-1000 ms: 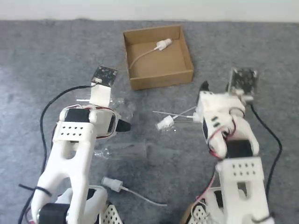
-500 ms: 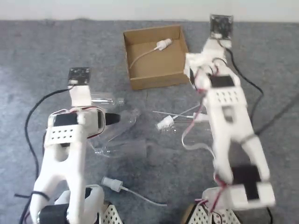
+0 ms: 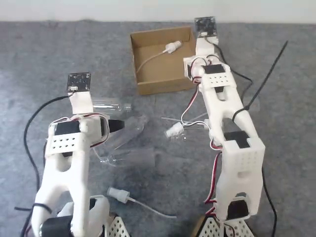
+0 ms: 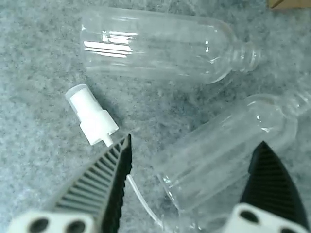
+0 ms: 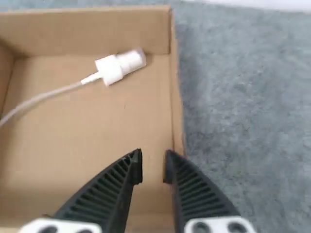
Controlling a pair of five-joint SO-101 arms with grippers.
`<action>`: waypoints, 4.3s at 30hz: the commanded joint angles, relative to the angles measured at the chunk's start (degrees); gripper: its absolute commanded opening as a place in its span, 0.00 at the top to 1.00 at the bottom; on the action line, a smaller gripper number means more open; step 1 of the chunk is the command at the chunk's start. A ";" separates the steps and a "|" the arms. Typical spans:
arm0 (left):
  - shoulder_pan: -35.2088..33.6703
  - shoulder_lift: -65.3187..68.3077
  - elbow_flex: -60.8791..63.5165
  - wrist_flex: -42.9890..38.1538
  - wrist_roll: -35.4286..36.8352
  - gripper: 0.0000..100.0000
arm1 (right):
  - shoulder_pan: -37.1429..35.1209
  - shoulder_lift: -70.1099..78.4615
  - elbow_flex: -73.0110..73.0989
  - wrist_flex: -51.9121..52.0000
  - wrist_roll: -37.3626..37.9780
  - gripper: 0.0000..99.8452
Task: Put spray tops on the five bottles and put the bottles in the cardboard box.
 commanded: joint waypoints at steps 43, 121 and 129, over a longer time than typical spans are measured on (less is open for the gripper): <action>-0.35 -2.02 0.57 -1.23 0.53 0.64 | -2.24 -8.31 -4.04 23.16 -6.95 0.72; -0.35 -2.20 1.89 -2.81 0.26 0.64 | -7.60 -20.97 -25.85 67.74 -5.98 0.99; -0.35 -2.20 -0.57 -1.41 -1.67 0.64 | -8.04 -32.13 -8.18 67.74 -5.98 0.99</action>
